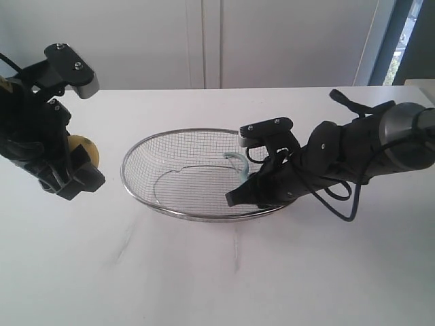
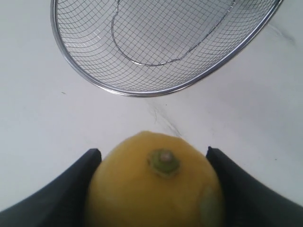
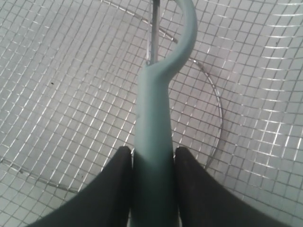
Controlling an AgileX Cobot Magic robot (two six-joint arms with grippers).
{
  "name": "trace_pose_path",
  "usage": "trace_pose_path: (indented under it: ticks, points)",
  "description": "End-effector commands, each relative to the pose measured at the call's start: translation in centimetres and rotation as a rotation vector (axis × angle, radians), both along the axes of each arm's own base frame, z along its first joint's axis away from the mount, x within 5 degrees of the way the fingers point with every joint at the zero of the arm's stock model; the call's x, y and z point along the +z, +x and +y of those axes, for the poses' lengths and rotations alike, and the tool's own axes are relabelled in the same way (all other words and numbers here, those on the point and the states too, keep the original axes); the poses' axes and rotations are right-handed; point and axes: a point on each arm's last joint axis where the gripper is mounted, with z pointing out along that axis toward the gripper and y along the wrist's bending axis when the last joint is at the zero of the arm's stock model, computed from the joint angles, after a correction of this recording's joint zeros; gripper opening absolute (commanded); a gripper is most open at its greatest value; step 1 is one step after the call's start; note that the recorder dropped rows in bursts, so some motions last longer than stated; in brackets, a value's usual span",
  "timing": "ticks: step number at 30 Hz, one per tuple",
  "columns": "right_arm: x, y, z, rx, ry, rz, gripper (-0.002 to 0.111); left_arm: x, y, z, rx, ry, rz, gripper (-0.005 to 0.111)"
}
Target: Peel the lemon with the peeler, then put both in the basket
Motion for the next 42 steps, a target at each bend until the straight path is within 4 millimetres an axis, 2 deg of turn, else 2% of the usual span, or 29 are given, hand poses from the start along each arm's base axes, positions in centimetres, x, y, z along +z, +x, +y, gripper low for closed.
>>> trace_pose_path:
  ticks: [1, 6, 13, 21, 26, 33, 36, 42]
  points:
    - [-0.8, 0.0, -0.2, -0.007, -0.008, 0.032, 0.000, 0.4, -0.2, 0.0, 0.014, -0.025, 0.002, 0.000]
    - [-0.8, 0.0, -0.2, -0.007, -0.008, 0.032, 0.013, 0.4, -0.1, 0.0, 0.014, -0.025, -0.001, 0.000]
    - [-0.8, 0.0, -0.2, -0.007, -0.008, 0.032, 0.025, 0.4, -0.1, 0.0, 0.015, -0.028, 0.001, 0.000]
    - [0.2, 0.0, -0.2, -0.007, 0.004, 0.008, 0.049, 0.4, -0.1, 0.0, 0.016, -0.030, 0.001, 0.000]
    - [1.3, 0.0, -0.3, -0.009, 0.018, -0.027, 0.051, 0.4, -0.1, 0.0, 0.016, -0.030, 0.001, 0.000]
    - [4.2, -0.1, -0.4, -0.016, 0.055, -0.114, 0.051, 0.4, -0.1, 0.0, 0.016, -0.030, 0.001, 0.000]
    - [6.2, -0.3, -0.6, -0.021, 0.081, -0.175, 0.051, 0.4, -0.1, 0.0, 0.016, -0.030, 0.001, 0.000]
    - [12.0, -1.9, -1.4, -0.012, 0.148, -0.330, 0.051, 0.4, -0.1, 0.0, 0.016, -0.030, 0.001, 0.000]
